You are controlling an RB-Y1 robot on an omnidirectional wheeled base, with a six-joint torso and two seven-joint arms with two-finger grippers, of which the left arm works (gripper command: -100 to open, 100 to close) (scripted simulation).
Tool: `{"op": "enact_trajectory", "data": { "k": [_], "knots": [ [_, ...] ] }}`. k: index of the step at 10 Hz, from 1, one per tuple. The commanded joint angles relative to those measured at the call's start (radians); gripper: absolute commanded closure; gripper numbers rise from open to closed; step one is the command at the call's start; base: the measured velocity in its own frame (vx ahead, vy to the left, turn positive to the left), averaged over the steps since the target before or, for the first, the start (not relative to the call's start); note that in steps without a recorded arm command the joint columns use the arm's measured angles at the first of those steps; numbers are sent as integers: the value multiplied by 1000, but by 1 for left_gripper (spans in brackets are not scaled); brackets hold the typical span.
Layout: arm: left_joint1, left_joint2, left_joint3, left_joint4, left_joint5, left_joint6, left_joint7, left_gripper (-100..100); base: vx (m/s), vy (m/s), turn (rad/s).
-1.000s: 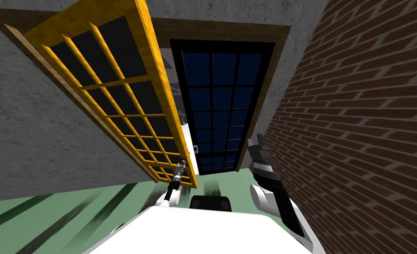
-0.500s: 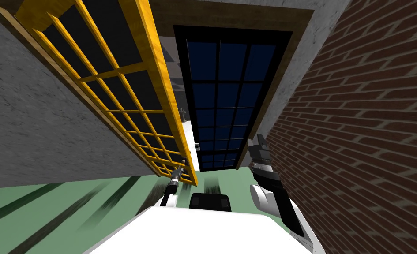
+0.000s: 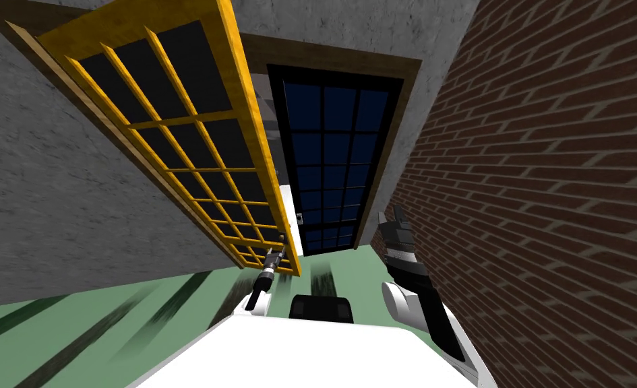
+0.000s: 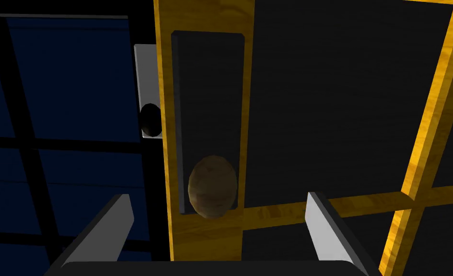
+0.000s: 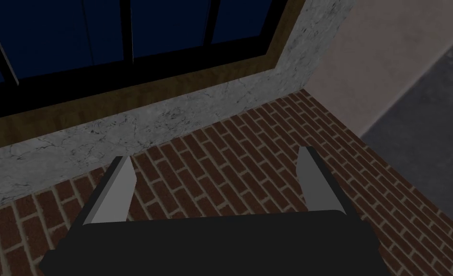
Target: Pull the door open
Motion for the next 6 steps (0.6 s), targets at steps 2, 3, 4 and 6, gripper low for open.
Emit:
{"op": "enact_trajectory", "data": {
  "k": [2, 3, 4, 6],
  "knots": [
    [-45, 16, -6, 71, -5, -40, -1, -100, -120, 62, -28],
    [-56, 28, -39, 59, -28, -57, 10, -100, -148, 125, -191],
    [-60, 33, -53, 53, -39, -64, 14, -100, -239, 145, -165],
    [-64, 37, -66, 48, -48, -71, 19, -100, -206, 110, -65]
  ]
}}
